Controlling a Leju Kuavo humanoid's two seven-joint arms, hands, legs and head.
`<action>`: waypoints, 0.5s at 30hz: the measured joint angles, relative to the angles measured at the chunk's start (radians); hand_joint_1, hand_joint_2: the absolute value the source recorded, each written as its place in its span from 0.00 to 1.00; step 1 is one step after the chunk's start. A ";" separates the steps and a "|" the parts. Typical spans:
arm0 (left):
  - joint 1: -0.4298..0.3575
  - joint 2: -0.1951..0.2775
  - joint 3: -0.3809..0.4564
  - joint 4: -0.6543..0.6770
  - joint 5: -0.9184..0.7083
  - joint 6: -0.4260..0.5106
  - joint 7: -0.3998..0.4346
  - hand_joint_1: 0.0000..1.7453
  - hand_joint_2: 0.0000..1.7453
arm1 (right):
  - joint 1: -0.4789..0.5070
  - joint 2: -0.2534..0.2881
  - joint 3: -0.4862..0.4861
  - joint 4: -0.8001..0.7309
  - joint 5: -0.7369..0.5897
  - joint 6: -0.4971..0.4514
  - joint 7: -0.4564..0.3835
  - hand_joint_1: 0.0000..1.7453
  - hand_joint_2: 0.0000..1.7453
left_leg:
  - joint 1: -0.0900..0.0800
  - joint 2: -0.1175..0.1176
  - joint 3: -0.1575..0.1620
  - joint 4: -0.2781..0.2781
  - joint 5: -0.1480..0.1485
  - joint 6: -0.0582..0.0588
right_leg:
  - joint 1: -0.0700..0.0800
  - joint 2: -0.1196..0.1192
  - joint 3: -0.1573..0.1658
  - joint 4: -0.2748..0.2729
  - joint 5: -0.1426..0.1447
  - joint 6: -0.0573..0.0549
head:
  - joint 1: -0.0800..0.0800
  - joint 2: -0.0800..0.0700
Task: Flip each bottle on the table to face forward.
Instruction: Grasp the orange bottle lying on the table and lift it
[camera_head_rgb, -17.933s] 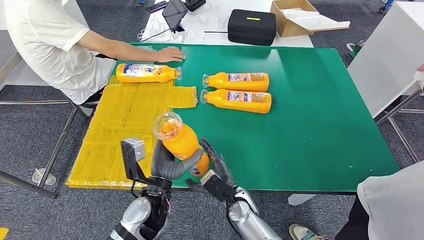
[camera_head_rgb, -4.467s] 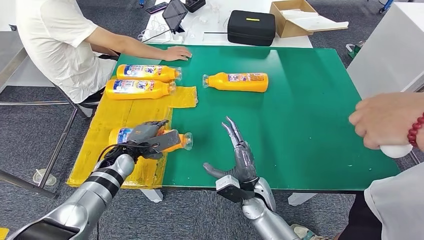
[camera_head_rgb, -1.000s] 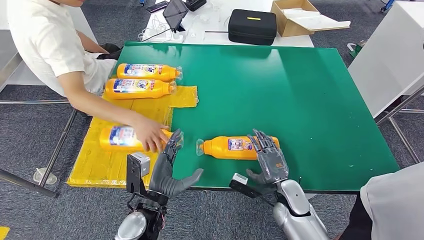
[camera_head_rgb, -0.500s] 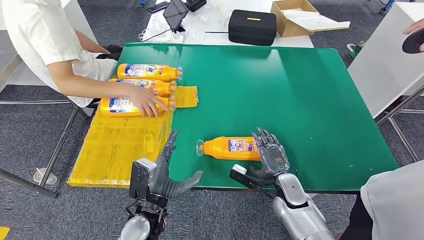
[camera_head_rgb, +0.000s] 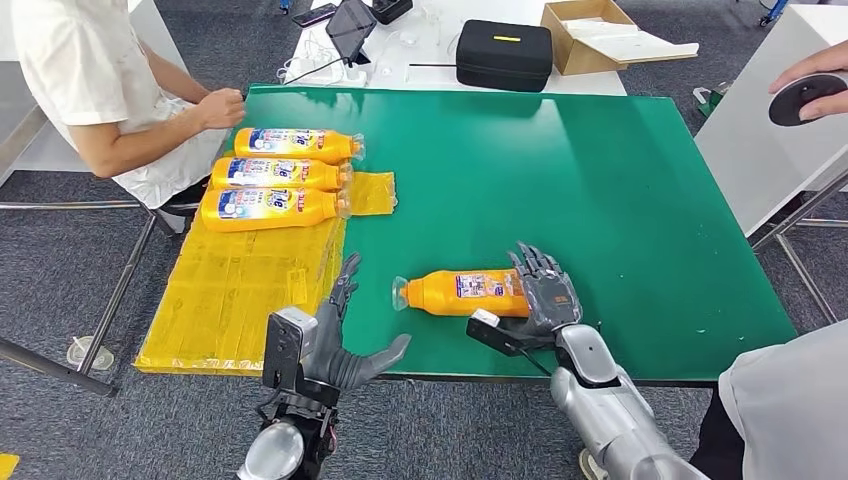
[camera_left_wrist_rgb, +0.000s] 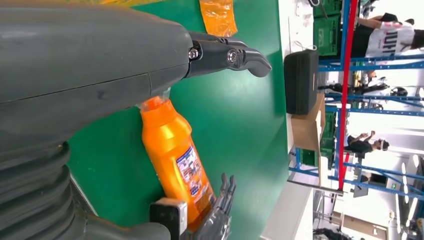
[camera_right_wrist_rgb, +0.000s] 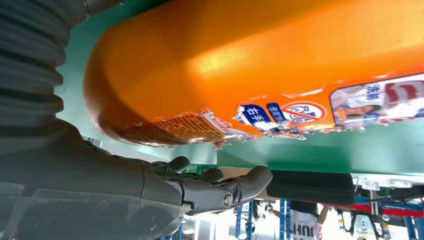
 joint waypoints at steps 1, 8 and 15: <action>-0.002 -0.001 -0.002 0.002 0.002 -0.001 0.002 0.00 1.00 | -0.011 0.002 0.000 0.017 0.000 0.003 0.001 0.00 1.00 | 0.000 0.000 0.000 0.000 0.000 0.000 | 0.000 0.000 0.000 0.000 0.000 0.000 | 0.000 0.000; -0.012 -0.002 -0.006 0.009 0.017 -0.011 0.025 0.00 1.00 | -0.084 0.014 -0.001 0.120 -0.021 0.092 0.015 0.55 1.00 | 0.000 0.001 0.006 0.000 -0.001 -0.001 | 0.000 0.001 0.004 -0.001 0.000 -0.001 | 0.000 0.000; -0.018 -0.002 -0.011 0.018 0.026 -0.022 0.029 0.00 1.00 | -0.114 0.016 -0.012 0.185 -0.063 0.147 -0.018 1.00 1.00 | 0.000 0.001 0.010 0.000 0.000 0.000 | 0.000 0.001 0.006 -0.001 0.001 -0.001 | 0.000 0.000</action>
